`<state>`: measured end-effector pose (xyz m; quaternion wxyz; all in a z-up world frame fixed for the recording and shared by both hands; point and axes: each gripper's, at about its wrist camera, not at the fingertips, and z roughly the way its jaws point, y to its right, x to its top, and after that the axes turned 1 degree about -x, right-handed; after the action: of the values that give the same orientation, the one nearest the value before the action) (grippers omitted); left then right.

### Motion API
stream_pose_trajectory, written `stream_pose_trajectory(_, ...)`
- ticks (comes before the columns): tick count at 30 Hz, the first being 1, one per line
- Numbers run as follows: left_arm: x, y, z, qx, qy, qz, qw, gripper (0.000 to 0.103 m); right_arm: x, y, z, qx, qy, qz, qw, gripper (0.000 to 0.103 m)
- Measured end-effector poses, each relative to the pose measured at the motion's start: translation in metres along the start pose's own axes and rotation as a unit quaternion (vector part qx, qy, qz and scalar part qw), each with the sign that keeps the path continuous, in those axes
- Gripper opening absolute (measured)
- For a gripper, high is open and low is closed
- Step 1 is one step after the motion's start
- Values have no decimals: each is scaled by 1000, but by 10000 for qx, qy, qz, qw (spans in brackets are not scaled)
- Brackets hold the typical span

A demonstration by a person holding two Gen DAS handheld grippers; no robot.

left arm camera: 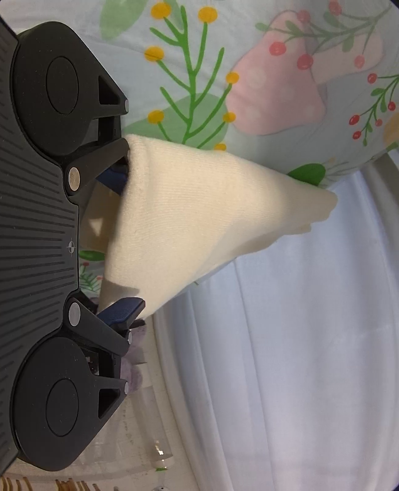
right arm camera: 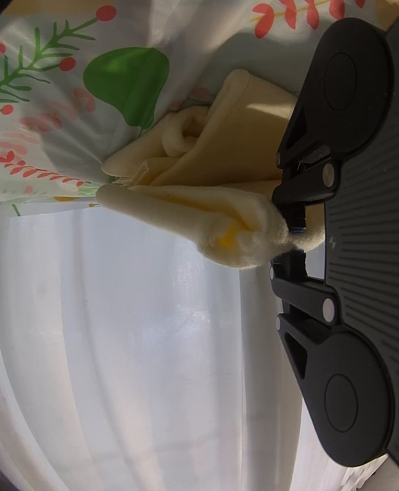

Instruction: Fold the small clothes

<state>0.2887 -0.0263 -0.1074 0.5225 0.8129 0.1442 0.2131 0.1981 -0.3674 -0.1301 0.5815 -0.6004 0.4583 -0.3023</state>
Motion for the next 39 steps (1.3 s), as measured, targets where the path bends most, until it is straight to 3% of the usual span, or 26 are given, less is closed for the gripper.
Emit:
stream_pose_trajectory(3,1,-2,-9,63,260,-17,9996,75,1,1,-3,-142,23,-114,9998,8)
stream_pose_trajectory(6,0,-5,-14,135,326,-15,9994,74,1,-4,-7,-577,41,-637,9963,8)
stream_pose_trajectory(9,0,-6,-19,186,387,42,9991,74,-7,-20,-3,-1163,26,-1594,9803,8)
stream_pose_trajectory(13,2,-9,-24,216,481,-6,9986,74,-14,-19,1,-1519,-143,-2006,9677,8)
stream_pose_trajectory(16,4,-13,-30,321,336,77,9989,73,-16,-10,9,-2154,-274,-2546,9424,8)
stream_pose_trajectory(19,8,-13,-37,468,145,350,9982,71,-17,-9,11,-2298,-408,-2926,9273,9)
stream_pose_trajectory(20,10,-13,-40,496,75,420,9979,70,-20,-14,11,-2337,-488,-3253,9150,10)
stream_pose_trajectory(23,15,-9,-52,805,-55,753,9939,73,-31,-30,10,-2462,-807,-4393,8602,22)
stream_pose_trajectory(24,18,-3,-64,1050,181,1015,9891,74,-30,-35,7,-2474,-872,-4561,8504,26)
stream_pose_trajectory(26,28,5,-80,1333,482,1489,9786,78,-20,-45,-4,-2662,-743,-4623,8426,49)
stream_pose_trajectory(27,33,8,-82,1353,503,1639,9759,80,-14,-48,-13,-2728,-603,-4580,8439,68)
stream_pose_trajectory(28,40,11,-81,1334,459,1776,9739,86,-8,-51,-22,-2655,-496,-4519,8502,71)
stream_pose_trajectory(30,52,16,-69,1257,209,1886,9738,89,13,-52,-35,-2339,-495,-4223,8744,75)
stream_pose_trajectory(32,63,17,-48,1067,-77,1898,9760,89,29,-52,-19,-2267,-795,-3903,8888,76)
stream_pose_trajectory(35,76,14,-13,900,-491,1778,9787,90,48,-49,5,-2260,-972,-3676,8969,76)
stream_pose_trajectory(39,85,9,23,800,-926,1606,9794,90,71,-42,33,-2187,-1254,-3207,9130,65)
